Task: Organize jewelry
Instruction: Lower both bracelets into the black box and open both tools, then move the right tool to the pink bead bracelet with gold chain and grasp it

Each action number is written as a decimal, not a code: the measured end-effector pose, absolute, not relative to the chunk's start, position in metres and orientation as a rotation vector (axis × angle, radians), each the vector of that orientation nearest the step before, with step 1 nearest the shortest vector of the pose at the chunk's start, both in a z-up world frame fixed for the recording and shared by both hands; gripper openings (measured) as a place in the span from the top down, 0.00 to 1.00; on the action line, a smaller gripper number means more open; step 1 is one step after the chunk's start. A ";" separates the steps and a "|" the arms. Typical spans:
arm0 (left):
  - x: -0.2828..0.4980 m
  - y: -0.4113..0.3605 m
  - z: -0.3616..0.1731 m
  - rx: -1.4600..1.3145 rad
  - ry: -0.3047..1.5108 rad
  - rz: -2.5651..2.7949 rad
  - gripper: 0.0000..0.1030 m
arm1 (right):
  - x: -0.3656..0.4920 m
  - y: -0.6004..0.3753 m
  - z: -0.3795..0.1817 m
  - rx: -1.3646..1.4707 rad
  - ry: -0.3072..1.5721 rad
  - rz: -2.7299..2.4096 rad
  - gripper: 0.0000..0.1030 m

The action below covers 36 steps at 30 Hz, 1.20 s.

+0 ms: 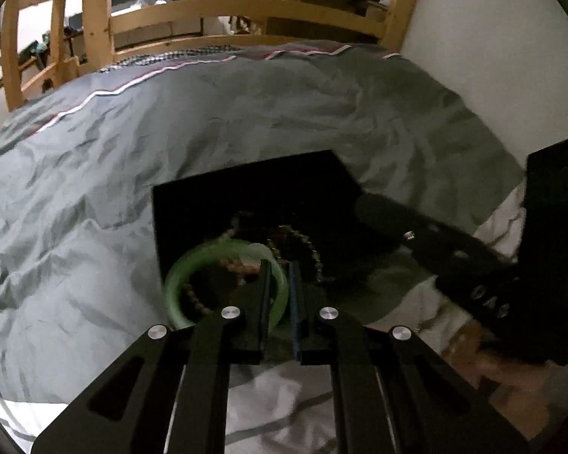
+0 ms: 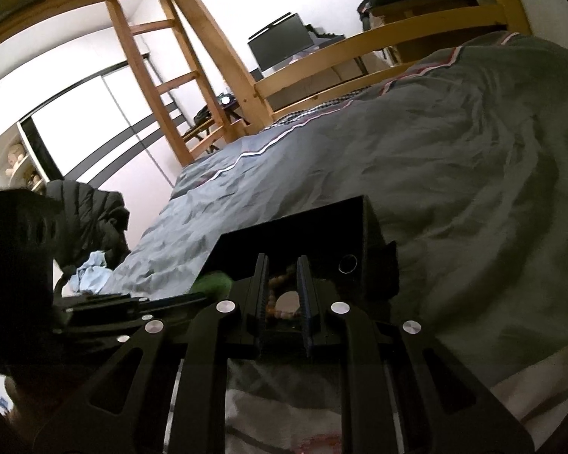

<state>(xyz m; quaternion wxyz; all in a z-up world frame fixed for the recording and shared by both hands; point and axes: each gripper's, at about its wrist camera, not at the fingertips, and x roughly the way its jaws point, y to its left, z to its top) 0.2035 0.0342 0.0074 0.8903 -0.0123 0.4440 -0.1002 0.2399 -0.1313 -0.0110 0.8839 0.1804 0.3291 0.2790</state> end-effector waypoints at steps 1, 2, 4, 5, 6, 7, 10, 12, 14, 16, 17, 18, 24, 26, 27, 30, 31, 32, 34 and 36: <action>0.203 0.034 0.009 -0.019 0.912 -0.195 0.79 | 0.241 -0.133 -0.011 0.382 0.686 0.574 0.83; 0.203 0.035 0.010 -0.023 0.907 -0.195 0.54 | 0.241 -0.135 -0.012 0.389 0.688 0.566 0.83; 0.199 0.036 0.016 -0.020 0.864 -0.178 0.26 | 0.242 -0.140 -0.013 0.400 0.691 0.552 0.79; 0.197 0.037 0.018 -0.014 0.840 -0.167 0.22 | 0.242 -0.141 -0.013 0.403 0.691 0.542 0.70; 0.196 0.036 0.019 -0.012 0.832 -0.167 0.22 | 0.242 -0.143 -0.014 0.408 0.690 0.533 0.61; 0.196 0.036 0.020 -0.013 0.837 -0.173 0.22 | 0.240 -0.146 -0.014 0.414 0.685 0.520 0.56; 0.196 0.035 0.017 -0.011 0.852 -0.178 0.21 | 0.237 -0.152 -0.012 0.418 0.678 0.493 0.48; 0.195 0.032 0.013 0.003 0.863 -0.177 0.20 | 0.234 -0.158 -0.012 0.415 0.682 0.471 0.44; 0.194 0.029 0.009 0.016 0.874 -0.181 0.20 | 0.231 -0.165 -0.012 0.419 0.691 0.445 0.37; 0.191 0.027 0.006 0.023 0.881 -0.186 0.19 | 0.227 -0.172 -0.014 0.425 0.707 0.428 0.33; 0.189 0.026 0.005 0.025 0.883 -0.188 0.17 | 0.226 -0.175 -0.015 0.422 0.722 0.420 0.32; 0.185 0.025 0.003 0.027 0.888 -0.190 0.16 | 0.224 -0.178 -0.017 0.416 0.738 0.414 0.32; 0.163 0.020 -0.006 0.056 0.937 -0.205 0.15 | 0.201 -0.182 -0.023 0.303 0.829 0.391 0.24; 0.155 0.016 -0.011 0.079 0.963 -0.214 0.15 | 0.192 -0.178 -0.025 0.233 0.858 0.395 0.23; 0.151 0.013 -0.014 0.099 0.975 -0.214 0.15 | 0.188 -0.176 -0.025 0.205 0.866 0.400 0.22; 0.142 0.006 -0.022 0.146 1.006 -0.218 0.15 | 0.172 -0.169 -0.026 0.137 0.880 0.425 0.21; 0.137 0.003 -0.025 0.168 1.019 -0.217 0.15 | 0.165 -0.167 -0.026 0.116 0.881 0.435 0.21; 0.134 0.000 -0.028 0.185 1.029 -0.218 0.15 | 0.160 -0.166 -0.026 0.104 0.879 0.441 0.21; 0.127 -0.004 -0.033 0.220 1.049 -0.214 0.15 | 0.151 -0.164 -0.027 0.088 0.878 0.454 0.21; 0.117 -0.005 -0.038 0.236 1.069 -0.211 0.15 | 0.142 -0.160 -0.026 0.073 0.876 0.468 0.21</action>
